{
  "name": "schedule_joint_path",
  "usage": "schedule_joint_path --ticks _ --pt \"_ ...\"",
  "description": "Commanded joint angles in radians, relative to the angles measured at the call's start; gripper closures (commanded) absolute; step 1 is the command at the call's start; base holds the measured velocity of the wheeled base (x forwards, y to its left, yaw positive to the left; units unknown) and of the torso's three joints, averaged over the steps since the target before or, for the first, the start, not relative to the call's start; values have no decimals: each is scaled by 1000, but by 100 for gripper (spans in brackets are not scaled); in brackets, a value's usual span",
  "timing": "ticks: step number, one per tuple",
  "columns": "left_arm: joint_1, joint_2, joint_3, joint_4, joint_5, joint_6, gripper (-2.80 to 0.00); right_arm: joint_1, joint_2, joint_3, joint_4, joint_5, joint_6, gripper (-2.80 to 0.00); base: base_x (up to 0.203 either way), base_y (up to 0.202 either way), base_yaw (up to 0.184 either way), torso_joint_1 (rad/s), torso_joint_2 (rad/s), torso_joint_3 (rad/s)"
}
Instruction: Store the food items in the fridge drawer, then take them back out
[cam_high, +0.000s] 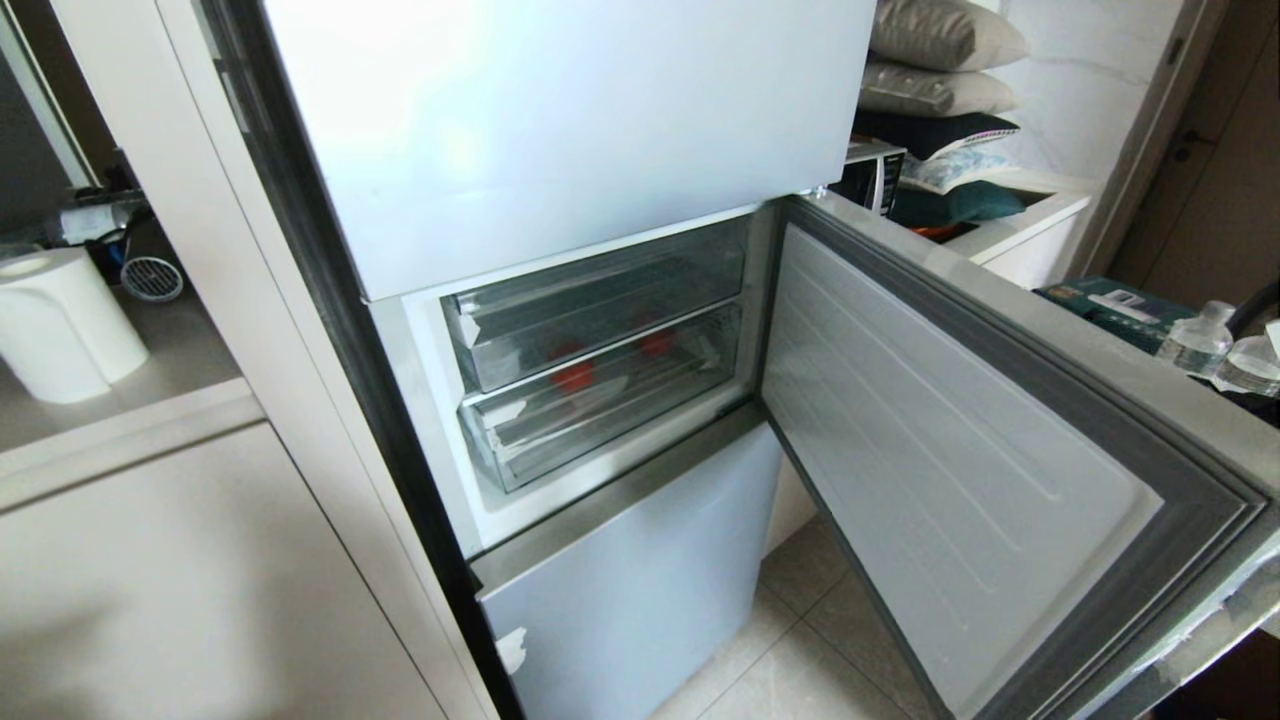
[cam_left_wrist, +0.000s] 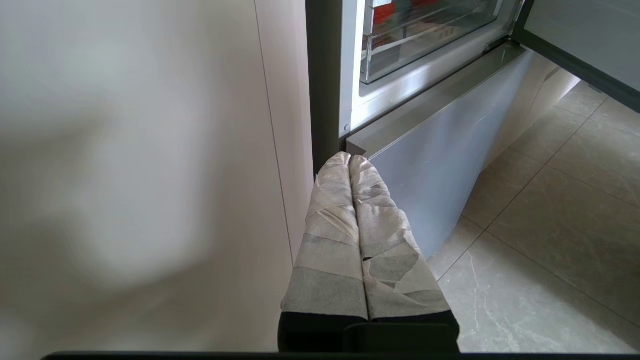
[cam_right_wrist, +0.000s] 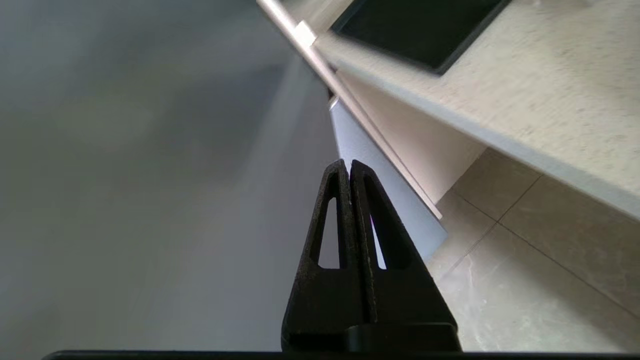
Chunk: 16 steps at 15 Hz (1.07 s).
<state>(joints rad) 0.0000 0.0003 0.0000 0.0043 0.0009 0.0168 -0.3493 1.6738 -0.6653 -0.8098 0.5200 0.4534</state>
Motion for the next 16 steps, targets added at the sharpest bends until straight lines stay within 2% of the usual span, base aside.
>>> schedule_joint_path --ticks 1,4,6,11,14,16 --pt "0 0 0 0 -1 0 0 65 -103 65 9 -24 -53 0 0 0 0 0 0 0" --pt "0 0 0 0 -1 0 0 168 -188 130 24 -92 -95 0 0 0 0 0 0 0" --pt "0 0 0 0 1 0 0 229 -225 159 23 -110 -95 0 0 0 0 0 0 0" --pt "0 0 0 0 1 0 0 446 -268 201 19 -156 -94 0 0 0 0 0 0 0" --pt "0 0 0 0 0 0 0 613 -226 167 16 -315 -100 0 0 0 0 0 0 0" --pt "0 0 0 0 1 0 0 713 -183 111 15 -389 -105 0 0 0 0 0 0 0"
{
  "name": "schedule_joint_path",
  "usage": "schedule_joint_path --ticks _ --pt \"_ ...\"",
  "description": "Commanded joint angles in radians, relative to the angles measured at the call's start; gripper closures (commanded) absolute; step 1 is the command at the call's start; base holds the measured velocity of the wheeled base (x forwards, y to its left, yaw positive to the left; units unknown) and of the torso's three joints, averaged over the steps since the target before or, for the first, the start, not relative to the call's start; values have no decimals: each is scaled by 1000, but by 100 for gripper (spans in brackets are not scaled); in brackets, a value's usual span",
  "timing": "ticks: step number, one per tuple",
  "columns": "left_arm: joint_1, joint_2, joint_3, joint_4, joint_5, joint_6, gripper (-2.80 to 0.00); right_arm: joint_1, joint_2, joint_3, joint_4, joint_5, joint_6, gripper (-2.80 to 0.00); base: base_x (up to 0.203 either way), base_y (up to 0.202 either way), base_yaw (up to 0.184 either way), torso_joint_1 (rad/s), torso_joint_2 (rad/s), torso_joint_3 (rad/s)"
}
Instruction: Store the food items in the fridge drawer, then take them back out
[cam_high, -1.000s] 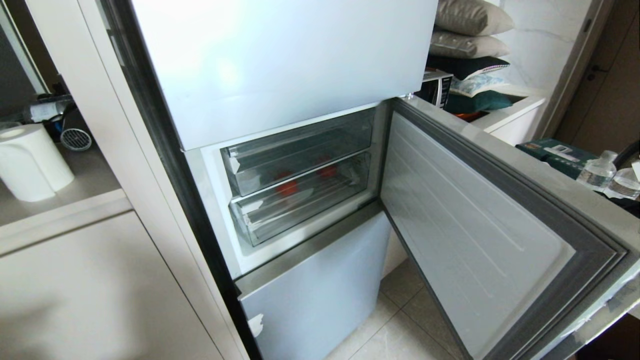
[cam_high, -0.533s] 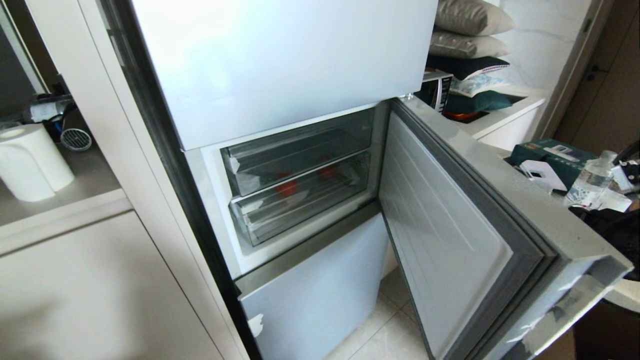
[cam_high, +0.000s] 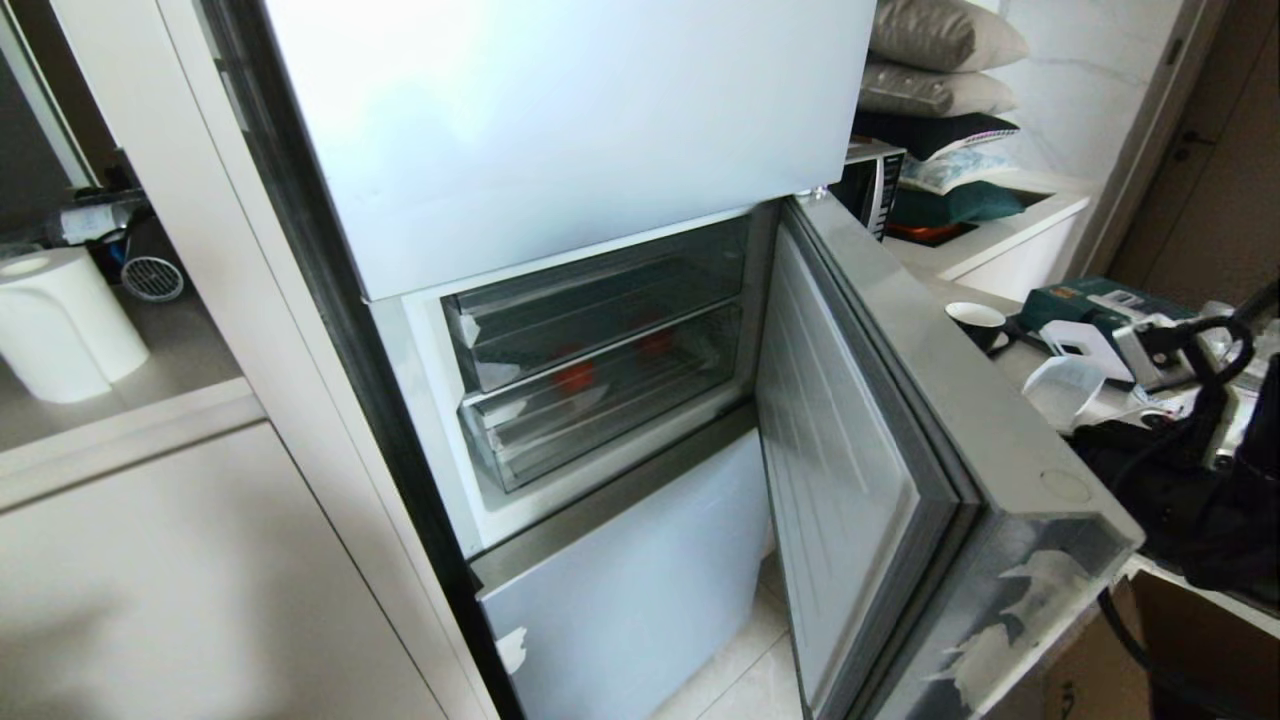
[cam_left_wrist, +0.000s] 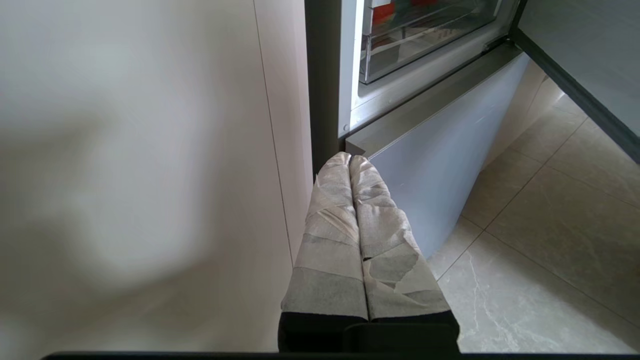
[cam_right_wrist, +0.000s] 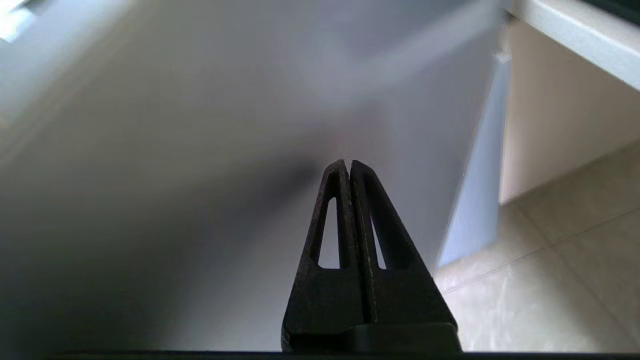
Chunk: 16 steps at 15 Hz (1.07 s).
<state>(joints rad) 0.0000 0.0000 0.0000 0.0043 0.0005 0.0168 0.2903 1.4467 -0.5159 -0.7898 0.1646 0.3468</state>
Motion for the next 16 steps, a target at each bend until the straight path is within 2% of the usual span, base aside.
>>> schedule_joint_path --ticks 1,5,8,12,14,16 --pt "0 0 0 0 0 0 0 106 74 -69 -6 -52 1 0 0 0 0 0 0 0" --pt "0 0 0 0 1 0 0 210 213 -196 -7 -80 1 0 0 0 0 0 0 0" --pt "0 0 0 0 1 0 0 285 387 -349 -8 -115 0 0 0 0 0 0 0 0" --pt "0 0 0 0 -1 0 0 324 743 -706 -45 -194 -8 0 0 0 0 0 0 0" --pt "0 0 0 0 1 0 0 331 861 -892 -106 -214 -37 0 0 0 0 0 0 0" --pt "0 0 0 0 1 0 0 343 926 -996 -133 -226 -56 0 0 0 0 0 0 0"
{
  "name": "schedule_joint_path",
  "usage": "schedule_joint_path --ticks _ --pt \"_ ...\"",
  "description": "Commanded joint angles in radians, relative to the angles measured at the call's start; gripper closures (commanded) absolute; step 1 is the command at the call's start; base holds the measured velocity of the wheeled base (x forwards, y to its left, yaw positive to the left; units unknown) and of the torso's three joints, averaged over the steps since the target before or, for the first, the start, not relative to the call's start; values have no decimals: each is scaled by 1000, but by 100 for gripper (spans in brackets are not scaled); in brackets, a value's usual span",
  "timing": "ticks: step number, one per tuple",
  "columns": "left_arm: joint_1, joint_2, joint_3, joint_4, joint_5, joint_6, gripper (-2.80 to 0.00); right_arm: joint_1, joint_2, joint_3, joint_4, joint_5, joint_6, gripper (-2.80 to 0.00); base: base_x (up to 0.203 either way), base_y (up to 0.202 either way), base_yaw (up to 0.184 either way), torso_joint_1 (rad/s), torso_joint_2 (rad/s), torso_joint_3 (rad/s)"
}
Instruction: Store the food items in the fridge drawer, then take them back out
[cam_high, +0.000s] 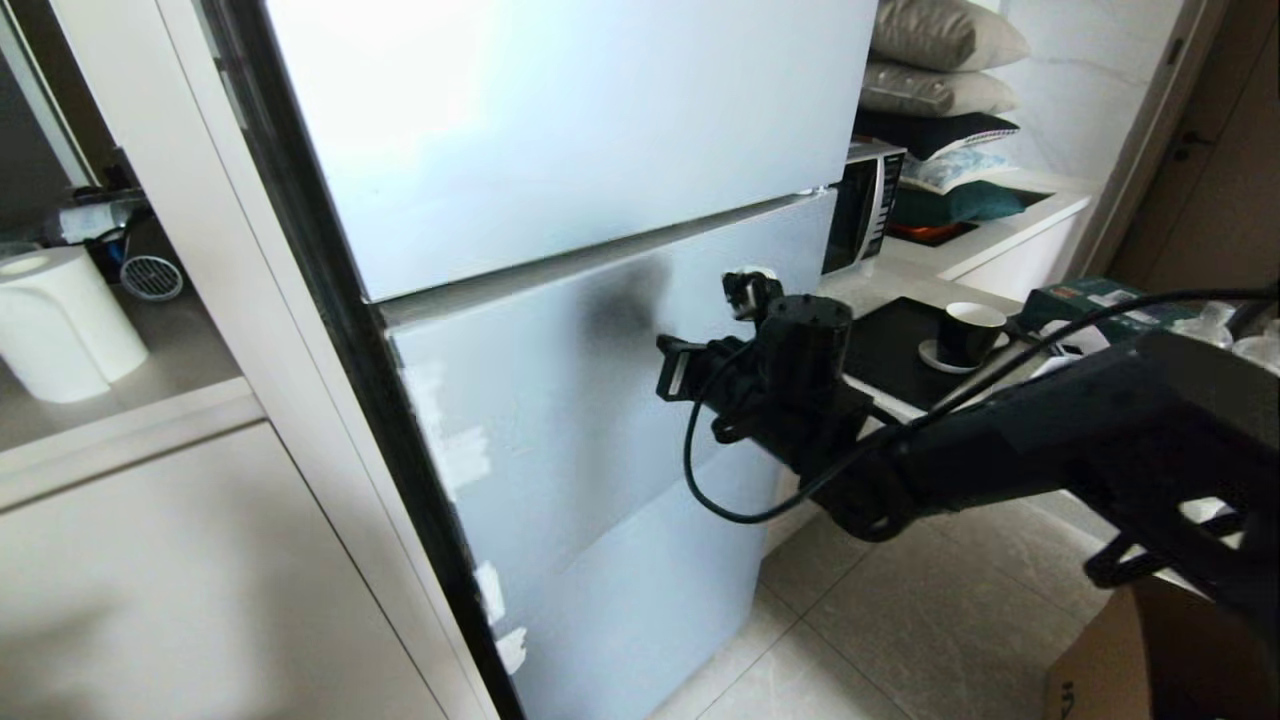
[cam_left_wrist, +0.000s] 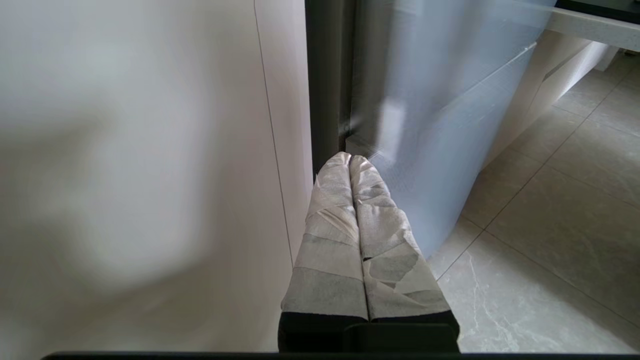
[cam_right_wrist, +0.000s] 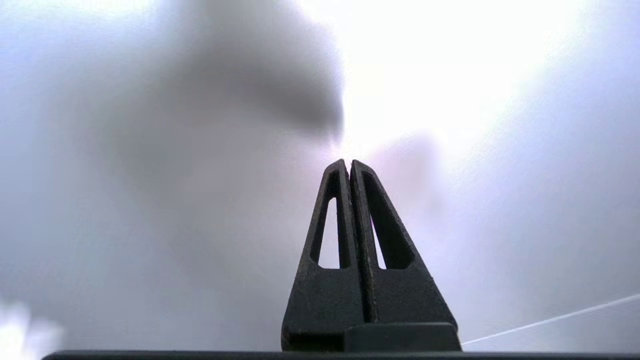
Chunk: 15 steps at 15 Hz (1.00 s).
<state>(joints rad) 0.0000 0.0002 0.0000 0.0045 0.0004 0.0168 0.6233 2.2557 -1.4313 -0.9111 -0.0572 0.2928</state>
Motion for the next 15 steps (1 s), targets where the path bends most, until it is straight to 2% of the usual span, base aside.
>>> schedule_joint_path --ticks 1,2,4,9,10,12,14,15 --pt "0 0 0 0 1 0 0 19 107 -74 -19 -10 -8 0 0 0 0 0 0 0" --pt "0 0 0 0 1 0 0 27 75 -29 -24 -14 -11 0 0 0 0 0 0 0" --pt "0 0 0 0 1 0 0 50 -63 171 -30 -16 -24 0 0 0 0 0 0 0" --pt "0 0 0 0 1 0 0 139 -647 721 -23 -36 -151 0 0 0 0 0 0 0" --pt "0 0 0 0 0 0 0 152 -770 843 -12 -67 -188 0 0 0 0 0 0 0" --pt "0 0 0 0 1 0 0 169 -995 1032 4 -186 -233 0 0 0 0 0 0 0" --pt "0 0 0 0 1 0 0 172 -1208 1225 42 -295 -240 0 0 0 0 0 0 0" --pt "0 0 0 0 1 0 0 140 -1306 1299 84 -323 -238 0 0 0 0 0 0 0"
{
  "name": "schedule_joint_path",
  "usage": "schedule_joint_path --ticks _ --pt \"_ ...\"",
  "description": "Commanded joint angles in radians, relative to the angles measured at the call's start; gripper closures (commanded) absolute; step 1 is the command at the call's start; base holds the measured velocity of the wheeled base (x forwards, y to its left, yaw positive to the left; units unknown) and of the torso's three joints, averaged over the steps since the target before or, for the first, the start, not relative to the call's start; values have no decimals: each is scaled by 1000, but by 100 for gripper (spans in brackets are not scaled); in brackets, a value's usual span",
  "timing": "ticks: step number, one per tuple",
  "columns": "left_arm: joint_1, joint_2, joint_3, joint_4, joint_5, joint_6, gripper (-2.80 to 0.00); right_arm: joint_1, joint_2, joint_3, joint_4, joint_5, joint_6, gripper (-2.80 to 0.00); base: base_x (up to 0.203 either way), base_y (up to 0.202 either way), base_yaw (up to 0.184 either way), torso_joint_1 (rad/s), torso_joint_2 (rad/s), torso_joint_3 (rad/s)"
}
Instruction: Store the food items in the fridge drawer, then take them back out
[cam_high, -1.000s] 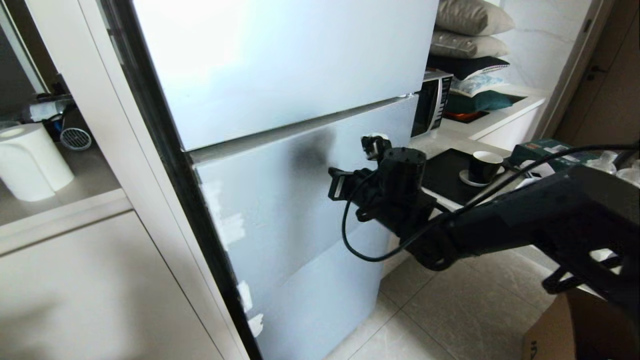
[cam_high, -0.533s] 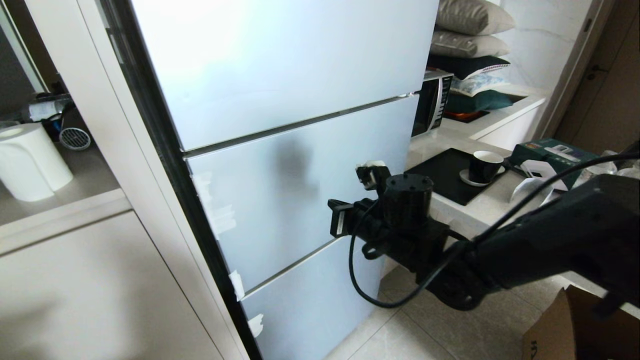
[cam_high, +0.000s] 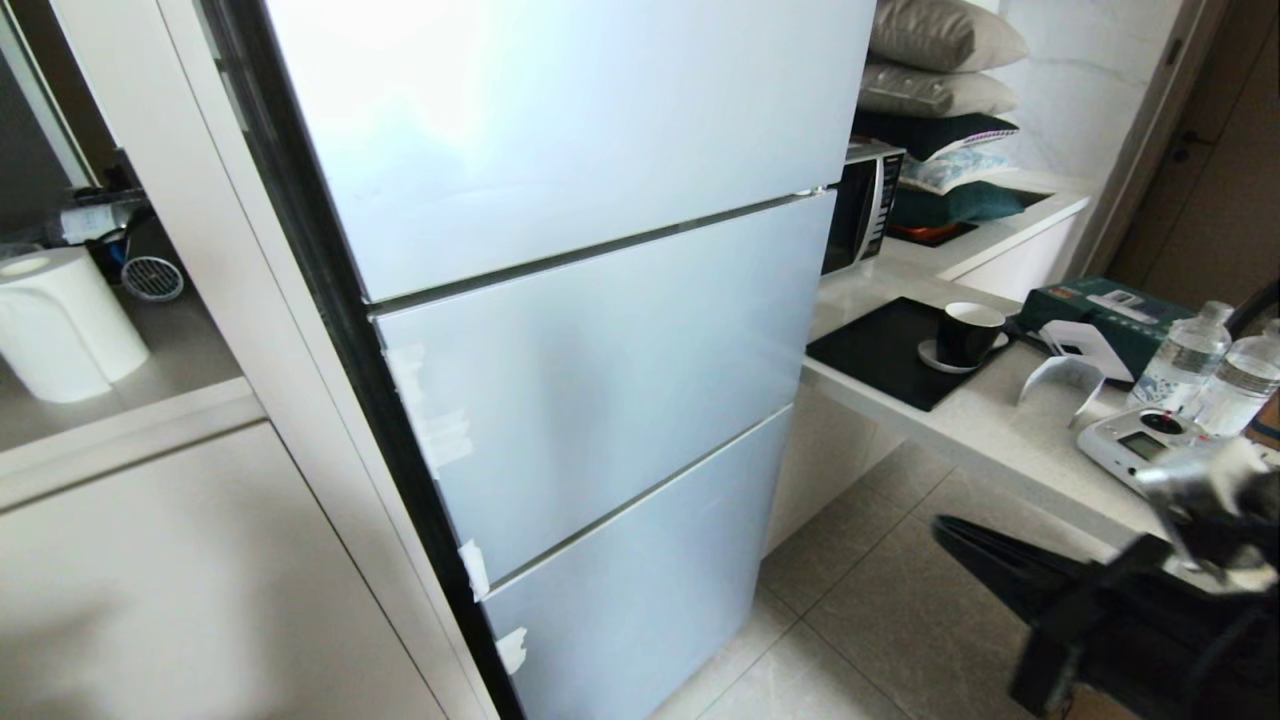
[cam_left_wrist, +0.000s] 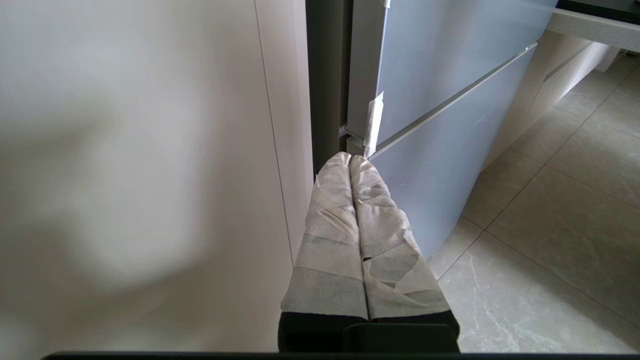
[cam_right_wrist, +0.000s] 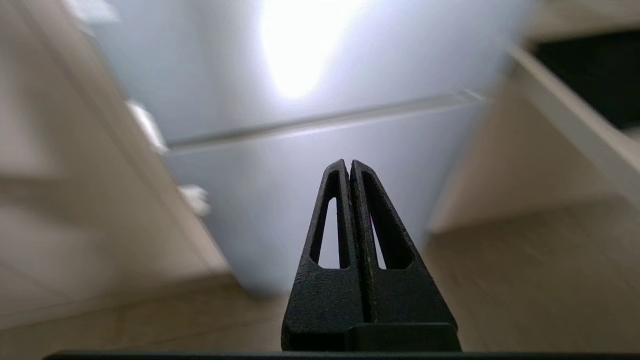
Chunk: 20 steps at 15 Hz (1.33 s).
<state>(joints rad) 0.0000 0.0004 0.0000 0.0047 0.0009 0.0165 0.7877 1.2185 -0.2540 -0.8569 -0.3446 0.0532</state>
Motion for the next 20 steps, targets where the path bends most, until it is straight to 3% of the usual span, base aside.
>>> schedule_joint_path --ticks 1,3,4,6,8,10,12,15,20 --pt "0 0 0 0 1 0 0 -100 -359 165 98 -46 9 0 0 0 0 0 0 0" --pt "0 0 0 0 1 0 0 -355 -470 202 226 5 16 0 0 0 0 0 0 0" --pt "0 0 0 0 1 0 0 -495 -546 216 303 74 18 0 0 0 0 0 0 0" --pt "0 0 0 0 0 0 0 -648 -753 232 514 187 -16 0 0 0 0 0 0 0" --pt "0 0 0 0 1 -1 0 -708 -952 235 743 280 -86 0 0 0 0 0 0 0" --pt "0 0 0 0 1 -1 0 -748 -1136 237 825 328 -125 0 0 0 0 0 0 0" --pt "0 0 0 0 -1 -1 0 -770 -1225 247 848 357 -166 0 0 0 0 0 0 0" --pt "0 0 0 0 -1 -1 0 -785 -1220 252 860 358 -73 0 0 0 0 0 0 0" --pt "0 0 0 0 -1 -1 0 -785 -1220 253 860 357 -72 0 0 0 0 0 0 0"
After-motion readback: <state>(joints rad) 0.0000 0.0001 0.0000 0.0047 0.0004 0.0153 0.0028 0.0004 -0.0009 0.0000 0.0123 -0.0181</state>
